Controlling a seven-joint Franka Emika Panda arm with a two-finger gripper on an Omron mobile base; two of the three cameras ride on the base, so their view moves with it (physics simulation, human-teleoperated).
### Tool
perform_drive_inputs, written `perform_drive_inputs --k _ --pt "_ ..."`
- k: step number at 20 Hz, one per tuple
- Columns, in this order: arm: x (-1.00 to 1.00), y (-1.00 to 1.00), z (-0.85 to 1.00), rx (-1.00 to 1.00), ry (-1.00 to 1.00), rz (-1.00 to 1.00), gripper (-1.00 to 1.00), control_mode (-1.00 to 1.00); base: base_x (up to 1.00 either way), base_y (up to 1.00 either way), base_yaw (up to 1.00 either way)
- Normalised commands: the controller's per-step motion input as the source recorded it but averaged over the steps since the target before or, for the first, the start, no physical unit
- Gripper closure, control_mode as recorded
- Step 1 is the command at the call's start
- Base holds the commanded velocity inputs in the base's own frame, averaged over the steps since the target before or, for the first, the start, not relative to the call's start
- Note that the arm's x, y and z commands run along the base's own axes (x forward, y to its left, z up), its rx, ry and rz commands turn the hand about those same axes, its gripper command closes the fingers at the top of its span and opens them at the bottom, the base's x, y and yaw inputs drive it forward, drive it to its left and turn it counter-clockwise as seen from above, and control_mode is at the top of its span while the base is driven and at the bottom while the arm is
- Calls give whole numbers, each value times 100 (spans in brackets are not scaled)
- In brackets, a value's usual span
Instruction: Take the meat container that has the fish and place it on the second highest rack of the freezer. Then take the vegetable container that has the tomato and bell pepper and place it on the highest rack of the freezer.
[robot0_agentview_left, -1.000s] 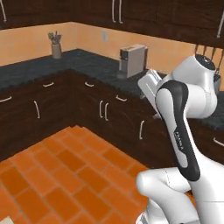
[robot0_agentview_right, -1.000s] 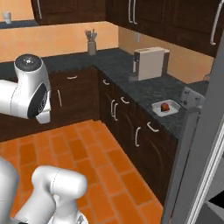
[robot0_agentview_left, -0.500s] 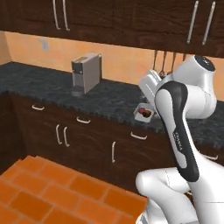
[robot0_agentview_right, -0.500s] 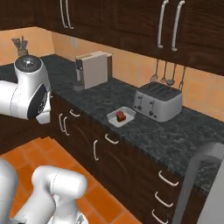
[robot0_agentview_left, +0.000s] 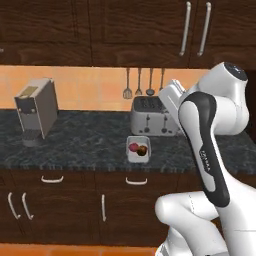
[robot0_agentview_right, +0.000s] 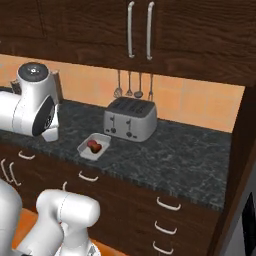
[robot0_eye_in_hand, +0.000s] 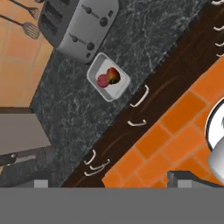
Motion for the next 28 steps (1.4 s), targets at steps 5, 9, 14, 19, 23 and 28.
perform_drive_inputs --k 5,9,14,19,23,28 --pt "0 0 0 0 0 0 -100 100 39 51 -33" --pt "0 0 0 0 0 0 -100 100 40 43 -30" --pt "0 0 0 0 0 0 -100 100 43 35 -30" --pt "39 -16 -40 0 17 -10 -100 -100 19 6 -13" --pt "92 -65 -100 0 43 -8 -100 -100 0 0 0" --pt "17 -42 -100 0 29 26 -100 -100 0 0 0"
